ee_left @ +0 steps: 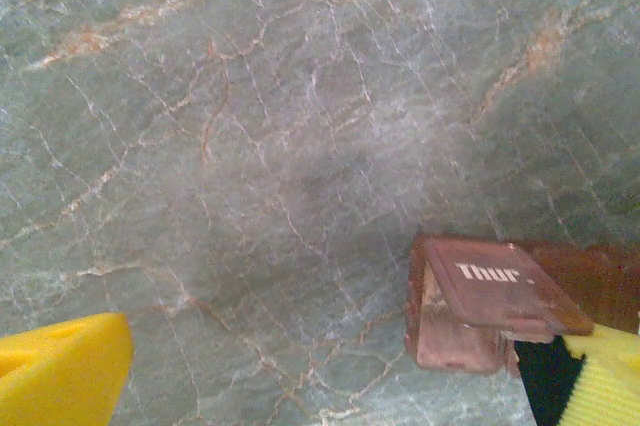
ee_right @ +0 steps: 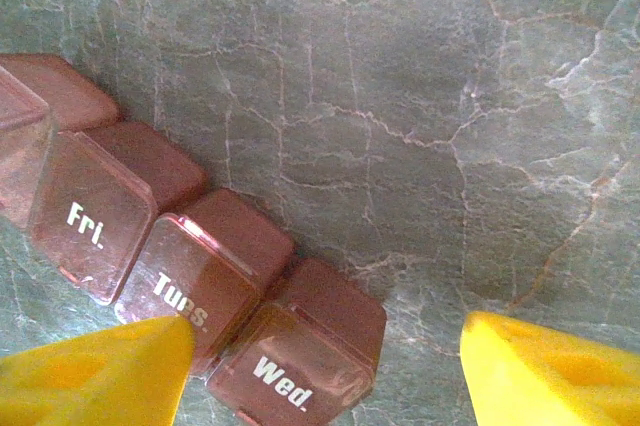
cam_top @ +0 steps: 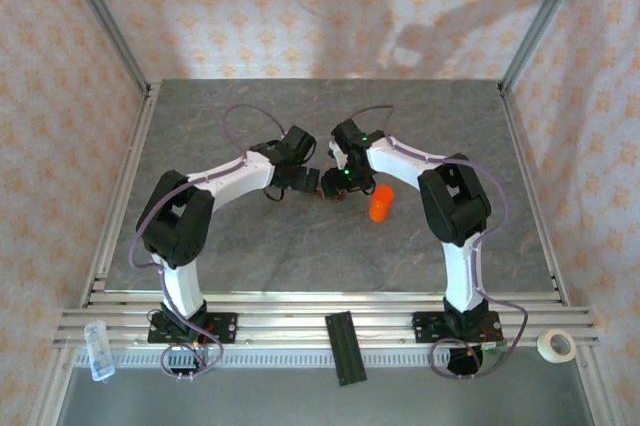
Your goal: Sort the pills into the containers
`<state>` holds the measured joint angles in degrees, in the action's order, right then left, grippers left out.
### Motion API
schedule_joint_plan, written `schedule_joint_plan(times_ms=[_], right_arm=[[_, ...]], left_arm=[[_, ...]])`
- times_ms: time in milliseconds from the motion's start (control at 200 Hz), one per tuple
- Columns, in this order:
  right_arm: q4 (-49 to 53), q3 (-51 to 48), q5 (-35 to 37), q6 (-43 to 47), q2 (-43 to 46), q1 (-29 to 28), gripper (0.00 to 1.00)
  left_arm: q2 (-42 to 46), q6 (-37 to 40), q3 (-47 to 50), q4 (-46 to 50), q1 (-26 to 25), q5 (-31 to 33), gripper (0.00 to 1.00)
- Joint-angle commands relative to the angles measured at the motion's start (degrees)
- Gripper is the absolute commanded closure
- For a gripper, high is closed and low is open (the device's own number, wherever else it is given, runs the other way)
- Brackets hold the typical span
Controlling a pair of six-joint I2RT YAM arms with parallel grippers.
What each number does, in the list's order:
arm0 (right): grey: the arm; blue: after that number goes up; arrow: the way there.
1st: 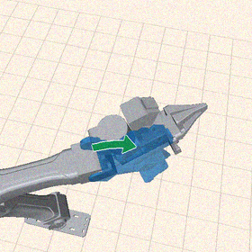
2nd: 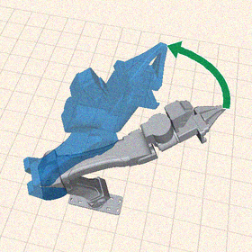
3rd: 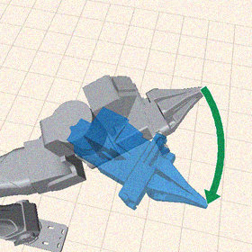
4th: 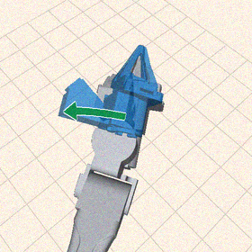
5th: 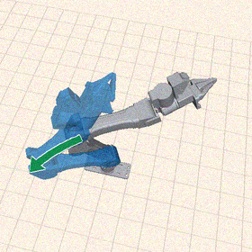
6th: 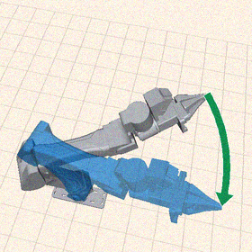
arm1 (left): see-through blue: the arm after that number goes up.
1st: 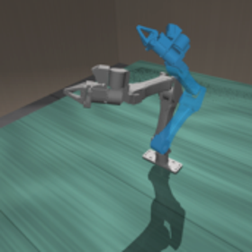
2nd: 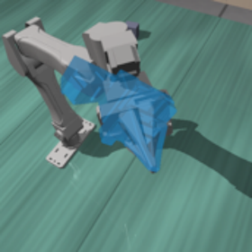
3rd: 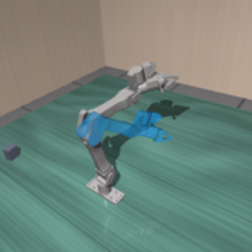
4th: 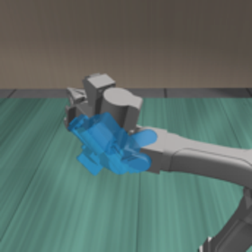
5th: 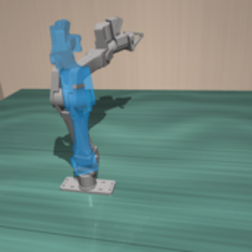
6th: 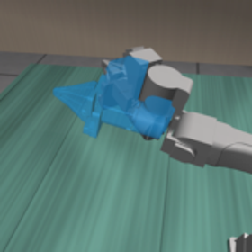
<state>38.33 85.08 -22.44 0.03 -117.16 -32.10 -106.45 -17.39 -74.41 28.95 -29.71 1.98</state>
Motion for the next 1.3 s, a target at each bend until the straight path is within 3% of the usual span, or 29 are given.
schedule_joint_plan(times_ms=[0,405,721,961,1116,1296], right_arm=[[0.77,-0.88,3.54,-0.18,-3.24,-0.31,0.29],[1.45,0.27,3.45,-0.5,-4.04,-0.3,0.29],[6.26,10.43,1.98,-1.23,-3.27,0.57,0.27],[11.52,19.36,4.94,-1.74,-1.97,1.88,0.24],[11.48,15.34,6.88,-3.49,3.44,3.85,0.23],[7.13,3.54,7.57,-8.27,15.23,7.56,0.22]], left_arm=[[-1.98,1.2,-2.87,1.14,1.01,1.28,0.0],[-8.13,0.26,-6.68,0.83,3.14,0.18,0.0],[-3.63,-1.34,-8.91,1.48,4.05,-3.76,0.0],[2.11,-5.22,-5.63,-1.78,6.38,-6.95,0.0],[4.42,-6.53,-0.18,-6.29,6.51,-11.1,0.0],[5.0,-9.99,7.33,-14.61,6.43,-17.51,0.0]])
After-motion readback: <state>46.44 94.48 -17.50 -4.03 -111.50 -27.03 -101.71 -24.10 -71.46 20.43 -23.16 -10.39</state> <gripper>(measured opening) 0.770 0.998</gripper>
